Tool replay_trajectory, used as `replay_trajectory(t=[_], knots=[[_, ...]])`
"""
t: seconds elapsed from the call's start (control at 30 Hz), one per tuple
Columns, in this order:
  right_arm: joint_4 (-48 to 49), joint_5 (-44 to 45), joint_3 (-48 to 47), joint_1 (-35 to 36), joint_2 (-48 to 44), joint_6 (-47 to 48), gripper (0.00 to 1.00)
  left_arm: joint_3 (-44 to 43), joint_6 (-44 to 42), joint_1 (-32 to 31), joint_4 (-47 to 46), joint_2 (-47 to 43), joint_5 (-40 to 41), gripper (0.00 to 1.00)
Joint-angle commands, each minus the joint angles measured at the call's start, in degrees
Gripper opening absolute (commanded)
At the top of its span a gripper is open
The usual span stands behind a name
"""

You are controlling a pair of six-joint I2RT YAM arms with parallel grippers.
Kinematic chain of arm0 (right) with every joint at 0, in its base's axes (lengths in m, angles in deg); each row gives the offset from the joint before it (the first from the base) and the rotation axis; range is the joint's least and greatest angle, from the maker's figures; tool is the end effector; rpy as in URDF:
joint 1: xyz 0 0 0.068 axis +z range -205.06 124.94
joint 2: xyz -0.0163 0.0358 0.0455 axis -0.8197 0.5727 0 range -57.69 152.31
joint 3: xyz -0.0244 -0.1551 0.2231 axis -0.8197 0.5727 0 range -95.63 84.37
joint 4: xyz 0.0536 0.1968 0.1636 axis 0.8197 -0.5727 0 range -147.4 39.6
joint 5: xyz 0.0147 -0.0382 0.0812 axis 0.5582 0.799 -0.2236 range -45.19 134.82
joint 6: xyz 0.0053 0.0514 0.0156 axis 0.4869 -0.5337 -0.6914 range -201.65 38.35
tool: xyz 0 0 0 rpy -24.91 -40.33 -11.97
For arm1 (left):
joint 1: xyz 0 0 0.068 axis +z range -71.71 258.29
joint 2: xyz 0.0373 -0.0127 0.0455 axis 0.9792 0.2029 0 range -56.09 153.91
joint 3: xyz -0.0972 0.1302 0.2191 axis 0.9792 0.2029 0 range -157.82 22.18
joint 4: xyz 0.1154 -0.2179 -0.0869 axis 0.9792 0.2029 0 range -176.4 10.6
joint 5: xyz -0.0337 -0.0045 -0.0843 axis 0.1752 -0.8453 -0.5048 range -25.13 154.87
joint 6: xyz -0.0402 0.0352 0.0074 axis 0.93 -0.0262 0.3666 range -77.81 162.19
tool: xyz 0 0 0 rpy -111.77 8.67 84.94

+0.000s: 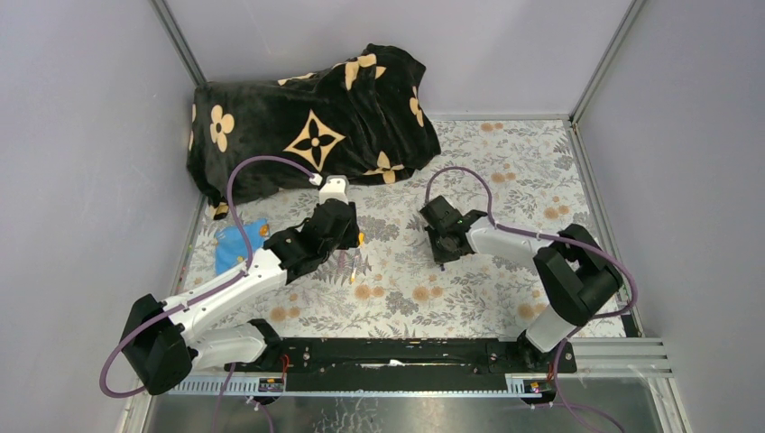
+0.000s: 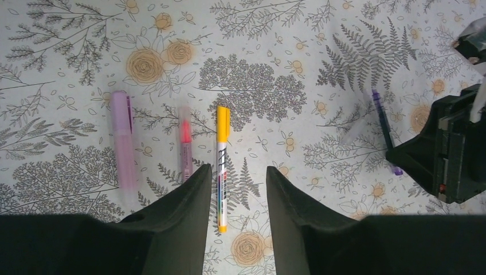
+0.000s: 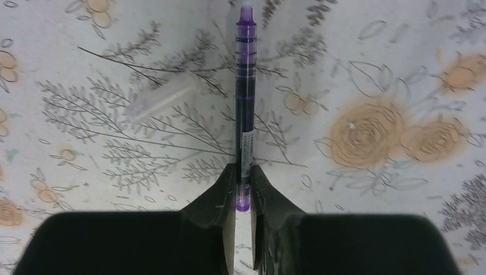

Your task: Insert the pens into the pen caps

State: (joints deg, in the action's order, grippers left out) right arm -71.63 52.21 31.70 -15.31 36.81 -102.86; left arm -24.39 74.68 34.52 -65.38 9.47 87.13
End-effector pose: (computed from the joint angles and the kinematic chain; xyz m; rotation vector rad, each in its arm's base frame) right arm 0.2435 0.1963 0.1604 -0.3888 2.6389 0.1756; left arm 0.1855 -0.1589 0.2620 0.0154 2.2241 -0.2947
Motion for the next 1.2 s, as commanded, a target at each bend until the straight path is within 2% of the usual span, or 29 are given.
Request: replay_trajectory(t=[0.0,0.17,0.27,0.33,0.53,0.7,0.93,1.17], knots=[[0.3,6.4,2.2,0.2,-6.8,-0.5,0.0,1.1,0.7,0.1,-3.1,-1.2,-1.7,0.47],[4.9,5.5,5.9,0.2,-17.1,-2.8,0.0,0.5,1.1,0.0,-6.0,-2.6,-4.9,0.53],[11.6,0.3,9.3,0.2,-24.1,-3.4,0.0,-0.1,0.7,0.0,-7.8,-3.8,-6.8,0.55],[16.5,-4.6,11.0,0.2,-27.5,-3.8,0.0,0.3,-0.6,0.0,-10.7,-5.1,-9.5,0.61],[29.1,-16.2,12.9,0.2,-33.8,-8.1,0.0,2.7,-2.2,0.1,-22.2,-9.8,-20.0,0.69],[39.6,-22.2,13.4,0.2,-35.5,-13.9,0.0,2.3,-1.3,0.0,-27.4,-9.5,-25.8,0.7],[48.1,-30.7,13.0,0.3,-34.2,-19.9,0.0,1.2,0.6,0.0,-30.9,-7.5,-27.9,0.7],[48.3,-32.3,12.1,0.3,-33.6,-20.0,0.0,1.6,1.6,0.0,-32.4,-6.8,-29.3,0.69]])
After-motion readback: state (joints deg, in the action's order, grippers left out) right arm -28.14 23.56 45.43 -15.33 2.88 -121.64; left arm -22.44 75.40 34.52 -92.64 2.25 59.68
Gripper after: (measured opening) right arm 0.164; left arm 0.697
